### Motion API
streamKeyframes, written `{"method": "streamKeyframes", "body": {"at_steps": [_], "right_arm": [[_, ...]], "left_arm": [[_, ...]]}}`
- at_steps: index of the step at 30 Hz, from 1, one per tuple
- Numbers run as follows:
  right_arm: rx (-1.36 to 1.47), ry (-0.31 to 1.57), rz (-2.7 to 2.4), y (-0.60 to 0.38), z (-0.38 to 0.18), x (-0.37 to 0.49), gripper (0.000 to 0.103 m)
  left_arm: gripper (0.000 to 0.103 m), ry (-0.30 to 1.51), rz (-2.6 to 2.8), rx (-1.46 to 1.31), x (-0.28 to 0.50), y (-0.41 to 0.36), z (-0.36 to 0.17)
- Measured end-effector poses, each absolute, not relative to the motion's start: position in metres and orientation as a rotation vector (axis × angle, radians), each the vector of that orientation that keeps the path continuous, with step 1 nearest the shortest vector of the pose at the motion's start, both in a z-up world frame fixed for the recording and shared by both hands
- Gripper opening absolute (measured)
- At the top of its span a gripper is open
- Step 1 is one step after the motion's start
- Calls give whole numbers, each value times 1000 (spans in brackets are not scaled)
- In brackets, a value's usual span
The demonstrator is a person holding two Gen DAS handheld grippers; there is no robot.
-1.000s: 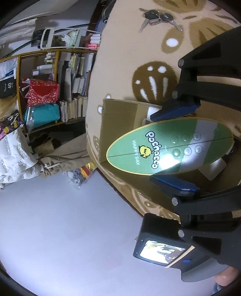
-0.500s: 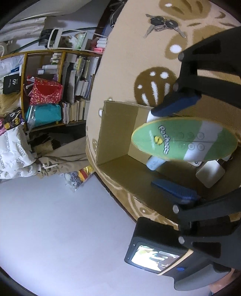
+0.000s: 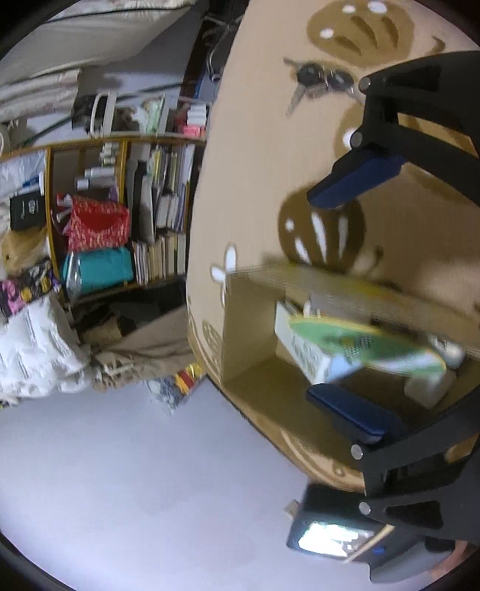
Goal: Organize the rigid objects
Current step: 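Carry the Pochacco board into the box and release it, then move the open right tool back over the keys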
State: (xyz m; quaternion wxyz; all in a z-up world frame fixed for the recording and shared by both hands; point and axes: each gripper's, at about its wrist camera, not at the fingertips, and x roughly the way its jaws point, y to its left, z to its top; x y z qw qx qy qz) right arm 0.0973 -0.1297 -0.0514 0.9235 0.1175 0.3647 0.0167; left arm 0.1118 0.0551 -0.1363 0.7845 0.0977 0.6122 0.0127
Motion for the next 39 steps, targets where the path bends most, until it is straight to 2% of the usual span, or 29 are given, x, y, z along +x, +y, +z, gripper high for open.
{"method": "streamKeyframes", "body": {"at_steps": [21,34,36,37,38,39], "right_arm": [[311,749,-333,-262,-91,114,102],[378,833,-443,-306,-146,114,102],[373,847,-434,-309,-154,115,92],[372,876,-434,-312,-159,117,81],[371,893,-438,-313,-164,117,77],[366,897,-442,-314,-167,117,76]], "left_arm": [[15,1321,33,215,112,54,-136],[15,1322,32,210,113,56,-135],[15,1322,32,209,113,55,-135],[15,1322,32,210,113,55,-135],[15,1323,32,210,113,55,-135],[15,1323,33,211,113,55,-135]]}}
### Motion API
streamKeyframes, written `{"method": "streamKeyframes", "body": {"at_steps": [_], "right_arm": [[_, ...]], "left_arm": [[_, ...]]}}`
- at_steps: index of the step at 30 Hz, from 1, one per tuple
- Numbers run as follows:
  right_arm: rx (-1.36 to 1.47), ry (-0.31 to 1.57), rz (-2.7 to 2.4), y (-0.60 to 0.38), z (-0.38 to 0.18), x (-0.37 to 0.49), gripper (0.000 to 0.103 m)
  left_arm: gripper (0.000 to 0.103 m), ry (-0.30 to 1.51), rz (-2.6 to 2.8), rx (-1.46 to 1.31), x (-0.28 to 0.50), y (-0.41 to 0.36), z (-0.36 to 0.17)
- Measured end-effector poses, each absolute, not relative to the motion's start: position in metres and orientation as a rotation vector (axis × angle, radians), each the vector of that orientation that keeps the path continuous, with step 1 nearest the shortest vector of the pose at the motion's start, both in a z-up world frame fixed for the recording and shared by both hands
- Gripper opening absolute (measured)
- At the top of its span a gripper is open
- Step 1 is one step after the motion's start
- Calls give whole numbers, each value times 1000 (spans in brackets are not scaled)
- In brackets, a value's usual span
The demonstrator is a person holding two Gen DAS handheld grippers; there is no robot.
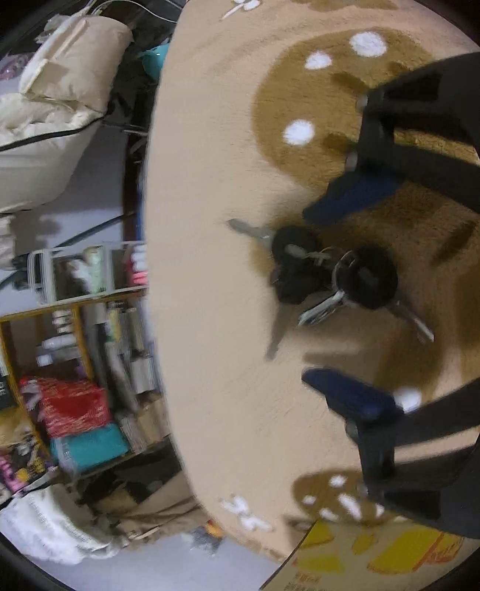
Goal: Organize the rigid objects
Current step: 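Move the open right tool back over the keys, then grasp the keys by their black heads with the right tool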
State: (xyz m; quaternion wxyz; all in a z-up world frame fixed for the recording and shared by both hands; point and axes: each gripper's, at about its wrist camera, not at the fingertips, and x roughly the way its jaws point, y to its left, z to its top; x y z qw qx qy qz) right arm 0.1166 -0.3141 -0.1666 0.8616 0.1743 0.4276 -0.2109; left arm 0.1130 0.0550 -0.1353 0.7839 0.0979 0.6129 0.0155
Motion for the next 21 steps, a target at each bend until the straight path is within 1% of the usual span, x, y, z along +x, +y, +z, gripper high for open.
{"method": "streamKeyframes", "body": {"at_steps": [3,4,5,6,8,11,21], "right_arm": [[358,906,-445,-314,-168,117,74],[350,911,-450,-313,-168,118,70],[341,913,-456,-313,-168,118,64],[329,916,-463,-312,-168,117,61],[316,922,-482,-314,-168,116,42],[360,914,-483,-321,-166,111,31],[433,910,-409,-314,-153,103,28]], "left_arm": [[15,1320,35,223,112,53,-136],[15,1320,35,223,112,53,-136],[15,1321,34,219,112,53,-136],[15,1322,34,218,112,53,-136],[15,1322,34,218,111,52,-136],[15,1322,34,218,112,53,-136],[15,1323,34,218,113,54,-137]]}}
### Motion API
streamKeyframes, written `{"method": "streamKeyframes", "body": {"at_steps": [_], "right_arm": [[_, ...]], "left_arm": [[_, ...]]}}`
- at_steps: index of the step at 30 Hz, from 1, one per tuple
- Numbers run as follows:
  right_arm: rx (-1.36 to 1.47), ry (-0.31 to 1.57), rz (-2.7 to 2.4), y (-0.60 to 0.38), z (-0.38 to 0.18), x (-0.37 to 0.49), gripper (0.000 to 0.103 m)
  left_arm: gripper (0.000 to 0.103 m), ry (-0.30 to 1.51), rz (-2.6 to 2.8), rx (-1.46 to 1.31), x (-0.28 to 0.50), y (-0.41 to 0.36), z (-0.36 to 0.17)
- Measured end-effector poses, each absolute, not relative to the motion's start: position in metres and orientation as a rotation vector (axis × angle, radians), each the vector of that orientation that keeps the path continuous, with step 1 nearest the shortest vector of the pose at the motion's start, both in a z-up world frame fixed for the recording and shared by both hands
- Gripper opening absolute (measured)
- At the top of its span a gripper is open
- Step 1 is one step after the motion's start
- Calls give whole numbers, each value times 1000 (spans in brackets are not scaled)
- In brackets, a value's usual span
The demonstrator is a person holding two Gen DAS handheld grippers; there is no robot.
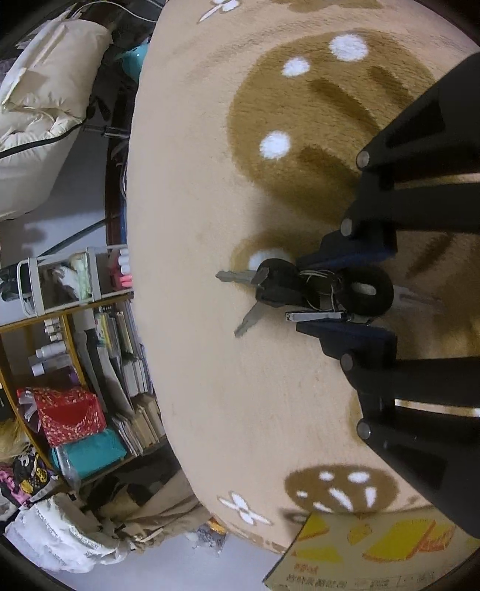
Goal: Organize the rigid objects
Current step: 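Grasp the keys by their black heads with the right tool, then carry the keys into the box and release them onto the board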
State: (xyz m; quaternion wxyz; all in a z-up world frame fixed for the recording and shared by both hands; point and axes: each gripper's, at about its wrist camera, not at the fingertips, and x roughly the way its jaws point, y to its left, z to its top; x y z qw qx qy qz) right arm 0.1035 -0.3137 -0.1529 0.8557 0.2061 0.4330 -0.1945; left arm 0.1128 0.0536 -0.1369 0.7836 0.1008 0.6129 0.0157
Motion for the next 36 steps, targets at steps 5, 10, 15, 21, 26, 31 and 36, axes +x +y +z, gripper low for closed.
{"method": "streamKeyframes", "body": {"at_steps": [5,10,15,21,26,31,36], "right_arm": [[413,885,-378,-298,-137,103,27],[437,829,-302,-281,-116,101,25],[405,812,-232,-253,-104,102,20],[358,777,-170,-225,-86,103,19],[346,727,-105,-205,-66,97,19],[331,676,-34,-184,-46,91,19],[325,640,48,-161,-34,87,19]], "left_arm": [[15,1322,34,219,112,53,-137],[15,1321,34,220,112,52,-137],[15,1321,32,219,112,53,-137],[15,1321,31,215,113,55,-137],[15,1321,32,214,113,55,-137],[15,1321,31,214,113,55,-137],[15,1321,31,214,113,55,-137]]}}
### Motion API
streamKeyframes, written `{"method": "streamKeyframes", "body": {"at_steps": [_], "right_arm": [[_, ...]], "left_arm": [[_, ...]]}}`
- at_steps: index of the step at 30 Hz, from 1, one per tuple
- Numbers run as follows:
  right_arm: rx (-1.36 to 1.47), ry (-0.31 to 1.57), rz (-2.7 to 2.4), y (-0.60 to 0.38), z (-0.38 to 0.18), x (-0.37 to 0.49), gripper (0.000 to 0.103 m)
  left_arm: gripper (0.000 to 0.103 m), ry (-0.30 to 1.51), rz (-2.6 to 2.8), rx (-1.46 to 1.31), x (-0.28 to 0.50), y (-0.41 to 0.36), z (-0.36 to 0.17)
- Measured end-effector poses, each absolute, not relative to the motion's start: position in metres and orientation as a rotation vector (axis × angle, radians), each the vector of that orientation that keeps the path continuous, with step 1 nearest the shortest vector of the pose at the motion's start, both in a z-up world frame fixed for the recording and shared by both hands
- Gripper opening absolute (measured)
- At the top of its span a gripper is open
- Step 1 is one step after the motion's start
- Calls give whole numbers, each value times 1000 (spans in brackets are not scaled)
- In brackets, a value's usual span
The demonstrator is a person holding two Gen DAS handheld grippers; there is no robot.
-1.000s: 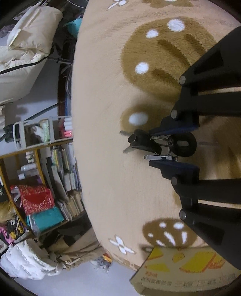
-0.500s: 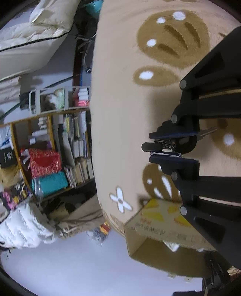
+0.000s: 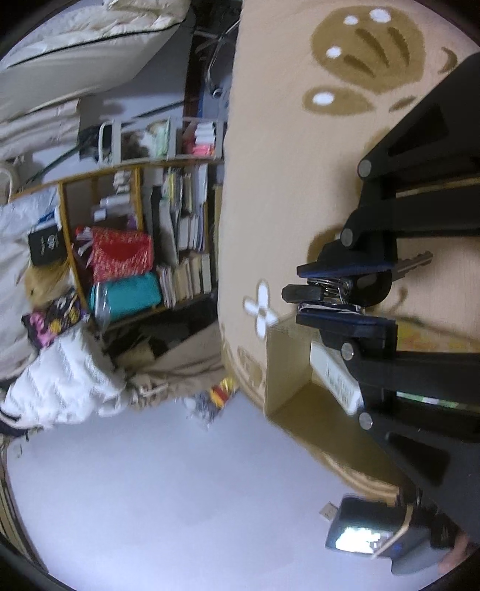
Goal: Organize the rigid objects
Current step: 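Carry the keys into the box and release them onto the board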
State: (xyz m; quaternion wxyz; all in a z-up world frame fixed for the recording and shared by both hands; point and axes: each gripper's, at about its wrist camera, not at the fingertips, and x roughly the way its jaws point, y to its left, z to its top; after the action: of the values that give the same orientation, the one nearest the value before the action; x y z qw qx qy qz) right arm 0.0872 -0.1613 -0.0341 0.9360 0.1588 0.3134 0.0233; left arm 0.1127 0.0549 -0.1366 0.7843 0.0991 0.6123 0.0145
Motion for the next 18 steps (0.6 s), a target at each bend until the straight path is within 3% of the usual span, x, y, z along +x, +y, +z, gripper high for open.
{"method": "streamKeyframes", "body": {"at_steps": [18], "right_arm": [[264,667,302,-78,-37,80,19]], "left_arm": [[15,1321,30,211,113,55,-136]]}}
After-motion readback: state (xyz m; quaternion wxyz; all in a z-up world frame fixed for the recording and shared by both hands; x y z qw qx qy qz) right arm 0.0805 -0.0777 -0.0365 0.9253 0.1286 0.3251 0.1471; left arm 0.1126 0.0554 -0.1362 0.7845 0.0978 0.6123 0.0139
